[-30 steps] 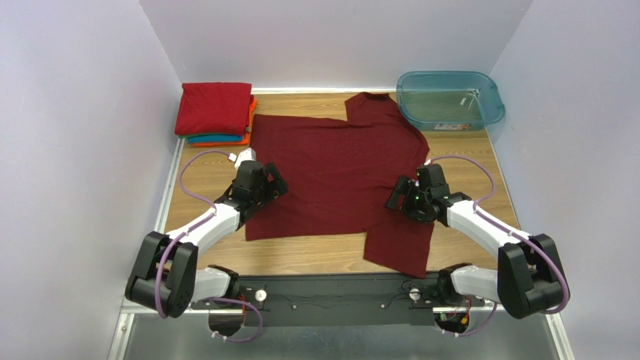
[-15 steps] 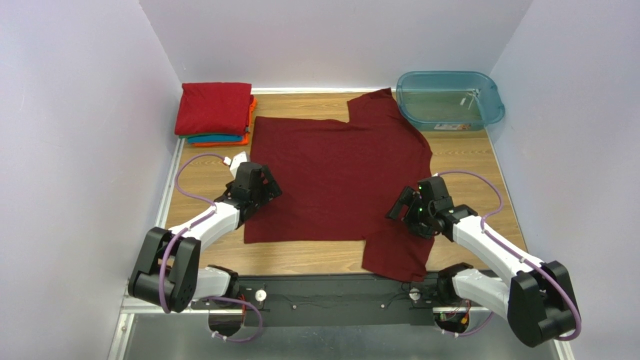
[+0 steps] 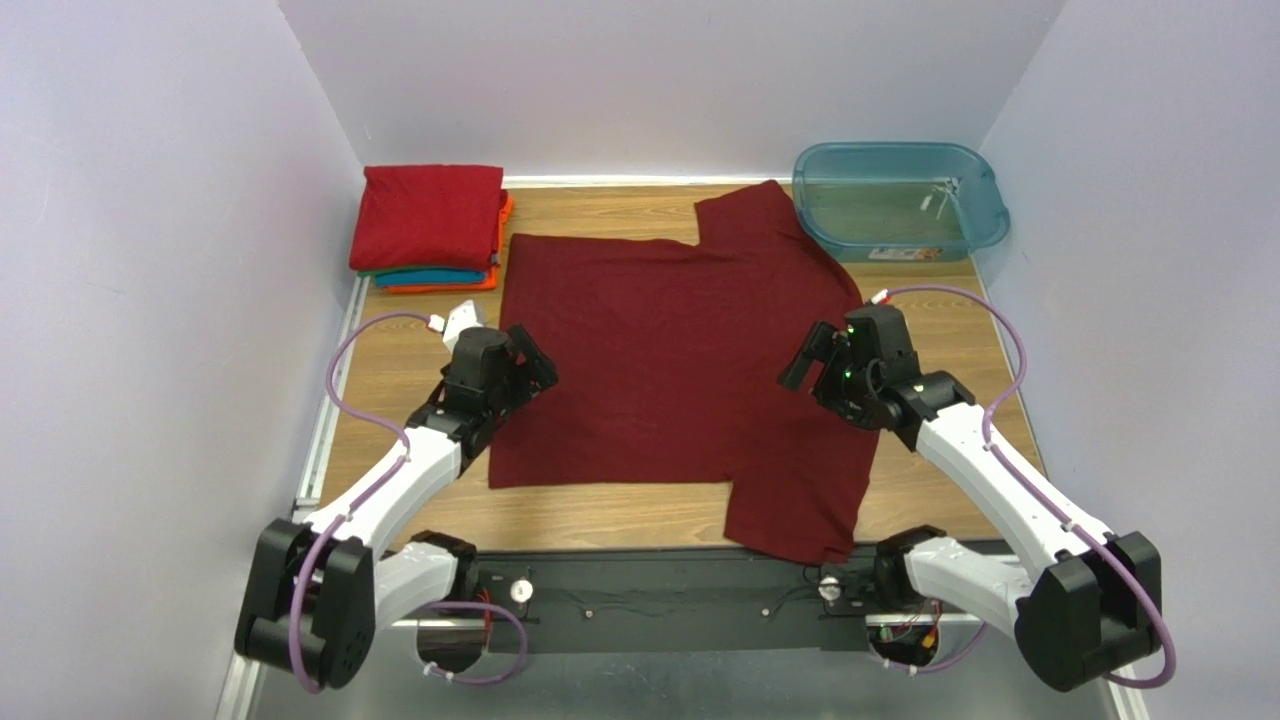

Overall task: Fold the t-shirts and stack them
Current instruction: Flatten the tshirt out, then fold the tshirt

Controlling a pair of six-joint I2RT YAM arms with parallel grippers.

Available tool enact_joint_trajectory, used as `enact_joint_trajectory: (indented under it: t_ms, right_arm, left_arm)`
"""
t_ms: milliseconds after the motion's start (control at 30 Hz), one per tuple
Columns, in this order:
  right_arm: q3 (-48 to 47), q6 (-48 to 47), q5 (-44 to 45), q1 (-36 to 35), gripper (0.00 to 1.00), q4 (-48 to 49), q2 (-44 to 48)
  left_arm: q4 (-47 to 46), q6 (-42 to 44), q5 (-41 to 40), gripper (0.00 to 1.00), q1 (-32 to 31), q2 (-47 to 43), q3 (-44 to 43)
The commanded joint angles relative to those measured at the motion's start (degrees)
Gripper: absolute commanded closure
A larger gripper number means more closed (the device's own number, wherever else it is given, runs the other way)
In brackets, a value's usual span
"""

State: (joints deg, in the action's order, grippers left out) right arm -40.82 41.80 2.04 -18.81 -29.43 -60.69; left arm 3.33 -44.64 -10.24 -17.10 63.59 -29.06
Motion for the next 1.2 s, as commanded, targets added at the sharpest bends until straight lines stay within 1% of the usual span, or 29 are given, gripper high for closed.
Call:
enact_joint_trajectory:
  t_ms: [0,33,133,167,233,267,333,367,400,500,633,667,767,933,1033,1167]
  right_arm:
    - [-1.5,-1.6,5.2,-0.4,0.00,-1.0,0.5]
    - [-1.5,-2.1,5.3,-0.4,0.00,-0.8,0.0]
    - [-1.5,-3.6,4.9,-0.4,0.00,-0.8,-0.9]
    - [-1.5,-4.5,4.6,-0.4,0.00,-0.7,-1.4]
    - [-1.5,-5.5,2.9,-0.4,0.00,-0.6,-2.0]
    - [-1.4,-5.9,2.3,-0.4,0.00,-0.5,-2.0]
    - [-0.9,-6.5,1.8,-0.4,0.00,0.0,-1.7]
    - [-0.9,-6.6,2.1,-0.4,0.00,0.1,-1.5]
    - [-0.7,-7.2,2.3,-0.4,0.00,0.2,-1.5]
    - [-0.5,-8.3,3.1,-0.4,0.00,0.3,-1.5]
    - [0.1,-9.1,3.6,-0.4,0.00,0.6,-1.9]
    - [0.2,-9.2,3.8,-0.4,0.00,0.8,-2.1]
    - [0.7,-9.8,4.5,-0.4,0.00,1.1,-2.1]
    - [0.7,-10.2,3.9,-0.4,0.00,1.4,-2.5]
    - [0.9,-10.3,3.7,-0.4,0.00,1.6,-2.6]
    - [1.0,-10.5,3.8,-0.4,0.00,1.7,-2.9]
  left_arm:
    - [2.0,-2.6,6.7,0.02,-0.1,-3.5,2.9]
    - [2.2,-3.3,8.0,0.02,-1.6,-3.8,3.4]
    - [2.5,-8.5,6.8,0.02,-6.4,-6.0,6.2]
    - [2.9,-11.9,6.5,0.02,-9.8,-7.5,7.6]
    - [3.6,-14.4,5.8,0.02,-12.2,-9.0,8.7]
    - [4.8,-16.2,5.3,0.02,-14.3,-10.4,9.0]
    - [10.2,-19.9,3.4,0.02,-17.6,-12.6,8.8]
    - [10.2,-21.1,2.9,0.02,-17.6,-13.3,8.5]
    - [12.6,-22.6,1.6,0.02,-19.4,-13.8,8.3]
    - [15.9,-22.5,0.3,0.02,-20.2,-13.4,7.6]
    - [21.2,-22.7,-1.4,0.02,-20.2,-8.1,4.9]
    - [23.1,-23.8,-1.4,0.02,-20.2,-6.4,3.6]
    - [26.8,-26.9,-2.3,0.02,-20.2,-5.4,2.4]
    - [28.1,-29.4,-2.1,0.01,-20.2,-4.7,2.3]
    - [28.6,-31.6,-2.8,0.01,-20.2,-2.8,1.9]
    - [30.3,-31.6,-3.4,0.01,-20.2,0.9,-0.1]
